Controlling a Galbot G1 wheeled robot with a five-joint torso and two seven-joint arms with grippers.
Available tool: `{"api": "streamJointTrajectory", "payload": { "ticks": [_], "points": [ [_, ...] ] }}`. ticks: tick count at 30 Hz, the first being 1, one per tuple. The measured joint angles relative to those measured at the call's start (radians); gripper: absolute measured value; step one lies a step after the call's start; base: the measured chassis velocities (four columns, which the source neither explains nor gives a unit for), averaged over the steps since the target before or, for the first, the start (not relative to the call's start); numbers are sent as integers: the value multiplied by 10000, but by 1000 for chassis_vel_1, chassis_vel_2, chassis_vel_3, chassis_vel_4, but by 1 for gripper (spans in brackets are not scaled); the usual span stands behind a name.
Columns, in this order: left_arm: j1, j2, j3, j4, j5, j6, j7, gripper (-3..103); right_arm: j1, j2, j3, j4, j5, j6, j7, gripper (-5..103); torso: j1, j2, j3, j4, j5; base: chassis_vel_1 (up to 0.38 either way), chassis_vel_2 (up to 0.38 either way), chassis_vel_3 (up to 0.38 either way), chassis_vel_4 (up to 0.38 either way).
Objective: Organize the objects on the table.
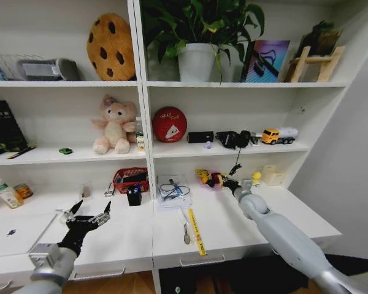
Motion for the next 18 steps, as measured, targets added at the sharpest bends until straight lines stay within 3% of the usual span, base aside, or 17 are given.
{"api": "streamJointTrajectory", "payload": {
  "ticks": [18],
  "points": [
    [0,0,0,0,0,0,0,100,853,1132,-378,-3094,-834,1573,-396,0,-1,0,-1,-2,2,0,0,0,0]
  ]
}}
